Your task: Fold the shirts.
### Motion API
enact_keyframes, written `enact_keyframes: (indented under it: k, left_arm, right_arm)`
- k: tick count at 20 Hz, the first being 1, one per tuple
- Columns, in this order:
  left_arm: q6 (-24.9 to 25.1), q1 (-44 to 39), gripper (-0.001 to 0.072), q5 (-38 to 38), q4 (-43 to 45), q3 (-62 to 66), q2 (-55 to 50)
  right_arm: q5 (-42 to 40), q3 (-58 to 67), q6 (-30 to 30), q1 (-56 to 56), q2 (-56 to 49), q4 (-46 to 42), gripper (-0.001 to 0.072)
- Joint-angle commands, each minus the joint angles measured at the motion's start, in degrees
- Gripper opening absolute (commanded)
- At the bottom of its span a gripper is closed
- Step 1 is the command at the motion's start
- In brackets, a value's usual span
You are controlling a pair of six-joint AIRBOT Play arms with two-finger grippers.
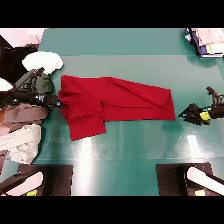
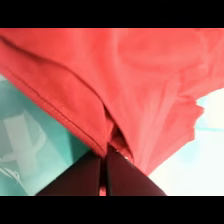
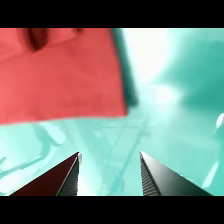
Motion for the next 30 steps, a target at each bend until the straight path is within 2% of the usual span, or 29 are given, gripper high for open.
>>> enact_keyframes:
  k: [1, 7, 8, 9, 12, 17, 20, 22, 26, 28, 30]
  left_arm:
    - [-0.7, 0.0, 0.0025, -2.6, 0.4, 0.9, 0.9]
    - [-1.7, 0.0, 0.0025, -2.9, 0.3, 0.9, 0.9]
    - [-1.7, 0.0, 0.0025, -3.3, 0.2, 0.9, 0.9]
    - [-1.7, 0.0, 0.0025, -3.7, 0.2, 0.9, 0.9]
    - [-2.4, 0.0, 0.0025, -6.6, -0.3, 1.0, 0.9]
    - [-4.3, 0.0, 0.0025, -12.9, -9.0, 9.7, 0.9]
    - [-4.4, 0.0, 0.0025, -13.4, -14.0, 20.9, 0.9]
    - [-5.0, 0.0, 0.0025, -11.9, -15.1, 28.3, 0.9]
    - [-6.8, 0.0, 0.0025, -5.0, -13.6, 41.1, 0.9]
    - [-10.1, 0.0, 0.0025, -3.5, -8.5, 45.3, 0.9]
    - [-11.7, 0.0, 0.0025, -6.0, -1.7, 45.5, 0.7]
  right_arm:
    - [-2.6, -0.2, -2.2, -0.7, -7.0, 3.3, 0.0445]
    - [-4.5, 2.9, -2.7, 6.6, -13.0, 4.0, 0.0427]
    - [-5.4, 3.4, -2.7, 7.4, -13.0, 4.0, 0.0385]
    - [-5.6, 4.0, -2.7, 7.9, -13.0, 4.0, 0.0269]
    - [-4.4, 5.7, -2.9, 8.3, -13.0, 4.2, 0.0011]
    - [5.8, 13.4, -3.1, 8.3, -8.6, 4.7, 0.0011]
    - [6.3, 21.2, -2.6, 8.2, -1.4, 9.0, 0.001]
    - [4.9, 27.5, 0.3, 8.2, 2.4, 9.3, 0.001]
    - [0.9, 40.2, 6.2, 8.2, 6.2, 7.3, 0.0009]
    - [-0.1, 45.1, 10.3, 8.2, 6.4, 2.0, 0.0008]
    - [2.2, 46.9, 12.5, 8.2, 5.6, -1.8, 0.0008]
